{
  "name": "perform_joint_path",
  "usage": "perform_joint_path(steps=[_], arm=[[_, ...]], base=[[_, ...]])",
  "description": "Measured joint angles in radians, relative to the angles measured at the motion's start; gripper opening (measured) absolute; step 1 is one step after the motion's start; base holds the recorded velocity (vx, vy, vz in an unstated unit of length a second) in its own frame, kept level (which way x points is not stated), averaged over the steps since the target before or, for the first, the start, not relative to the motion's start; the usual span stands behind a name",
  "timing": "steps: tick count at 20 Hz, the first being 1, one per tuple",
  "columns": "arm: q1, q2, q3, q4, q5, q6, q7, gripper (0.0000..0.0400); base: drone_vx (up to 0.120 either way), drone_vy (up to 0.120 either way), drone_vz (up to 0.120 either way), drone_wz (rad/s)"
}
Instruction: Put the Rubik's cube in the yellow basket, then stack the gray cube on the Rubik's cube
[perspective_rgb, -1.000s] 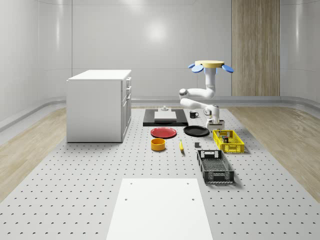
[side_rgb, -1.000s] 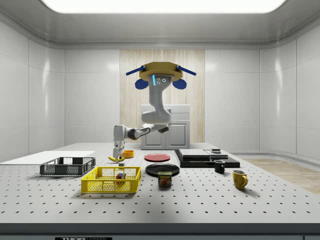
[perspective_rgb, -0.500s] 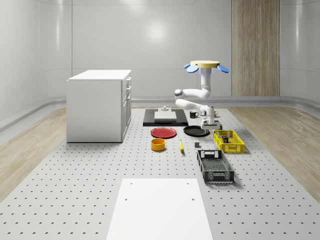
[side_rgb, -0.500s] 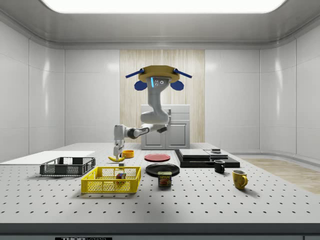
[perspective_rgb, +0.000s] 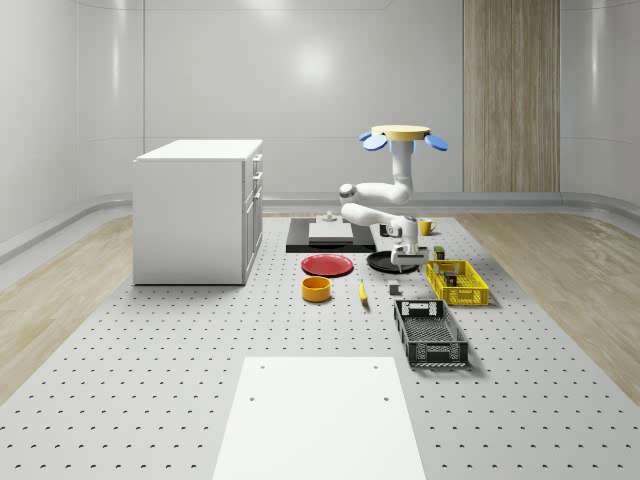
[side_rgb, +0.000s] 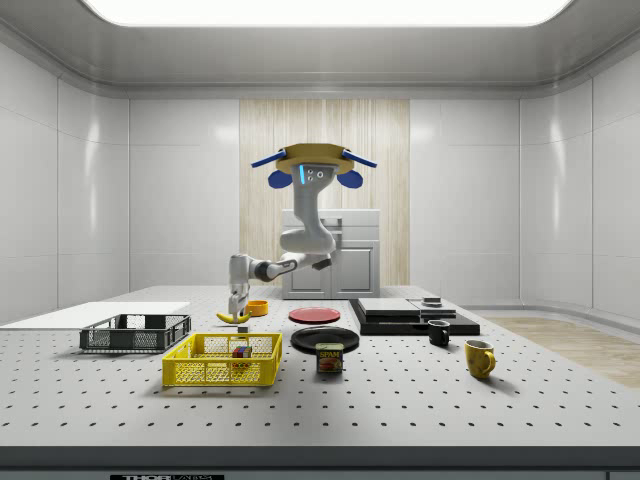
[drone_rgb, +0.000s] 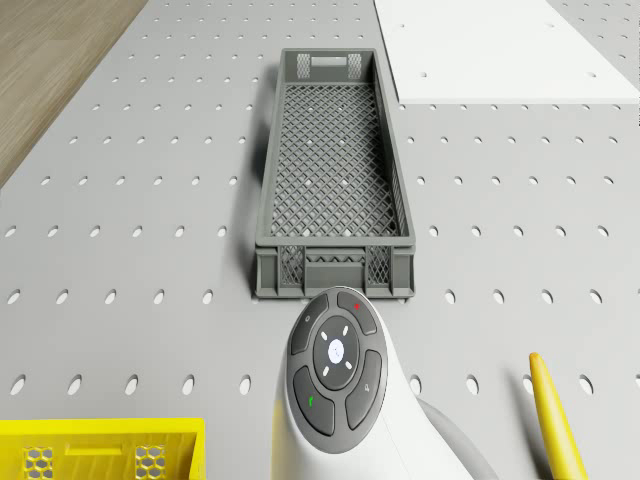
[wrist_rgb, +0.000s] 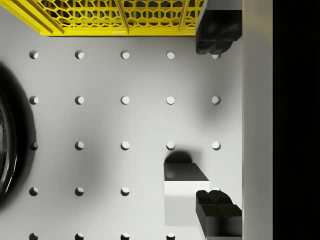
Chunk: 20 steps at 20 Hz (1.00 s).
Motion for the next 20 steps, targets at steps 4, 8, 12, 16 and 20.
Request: perform_joint_path(steps=[4, 8, 12, 16, 20], arm=[[0.002, 0.004, -0.001, 0.000, -0.002, -0.003, -0.002, 0.0400], [0.004, 0.007, -0.001, -0.001, -0.003, -0.007, -0.003, 0.0400], [0.006, 0.010, -0.002, -0.001, -0.005, -0.010, -0.004, 0.0400], [0.008, 0.014, -0.003, -0.001, -0.007, -0.013, -0.006, 0.0400], [0.002, 0.018, -0.029, 0.012, -0.032, -0.003, -0.007, 0.0400]], base=[[0.000, -0.120, -0.100, 0.000], [0.000, -0.120, 0.000, 0.000], [0.000, -0.120, -0.080, 0.000], [0.000, -0.070, 0.000, 0.000], [0.000, 0.000, 0.000, 0.000]])
